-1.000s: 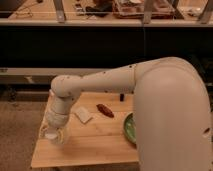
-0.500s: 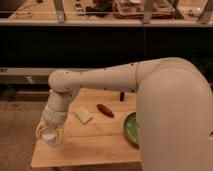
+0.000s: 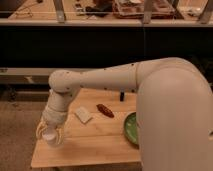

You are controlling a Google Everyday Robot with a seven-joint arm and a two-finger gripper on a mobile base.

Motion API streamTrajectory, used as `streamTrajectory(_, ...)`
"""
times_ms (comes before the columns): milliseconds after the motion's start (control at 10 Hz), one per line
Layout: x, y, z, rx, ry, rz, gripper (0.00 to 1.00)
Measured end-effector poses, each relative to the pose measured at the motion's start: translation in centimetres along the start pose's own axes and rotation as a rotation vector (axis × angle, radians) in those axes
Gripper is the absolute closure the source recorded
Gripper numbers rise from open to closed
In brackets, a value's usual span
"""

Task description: Place the ceramic cup over the eraser

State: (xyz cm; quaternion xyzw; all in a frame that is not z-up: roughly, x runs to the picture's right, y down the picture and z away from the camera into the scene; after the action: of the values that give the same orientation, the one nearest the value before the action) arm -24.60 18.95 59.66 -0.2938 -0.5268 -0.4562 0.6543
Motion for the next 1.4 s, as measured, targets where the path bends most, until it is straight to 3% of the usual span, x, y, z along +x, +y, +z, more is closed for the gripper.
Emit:
streamTrajectory(300, 0.5, -1.2, -3.3, 0.122, 0.025, 0.017, 1.00)
streamTrajectory(500, 0.6, -1.4, -4.6, 0.144, 0.036, 0.029, 1.00)
streamTrajectory(800, 0.4, -1.4, -5.3, 0.144, 0.026, 0.071, 1.00)
streamTrajectory(1100, 0.5, -1.7, -7.5, 0.200, 0.037, 0.106, 1.00)
streamTrajectory(1400, 0.3, -1.5, -8.6, 0.218, 0.041, 0.121, 1.00)
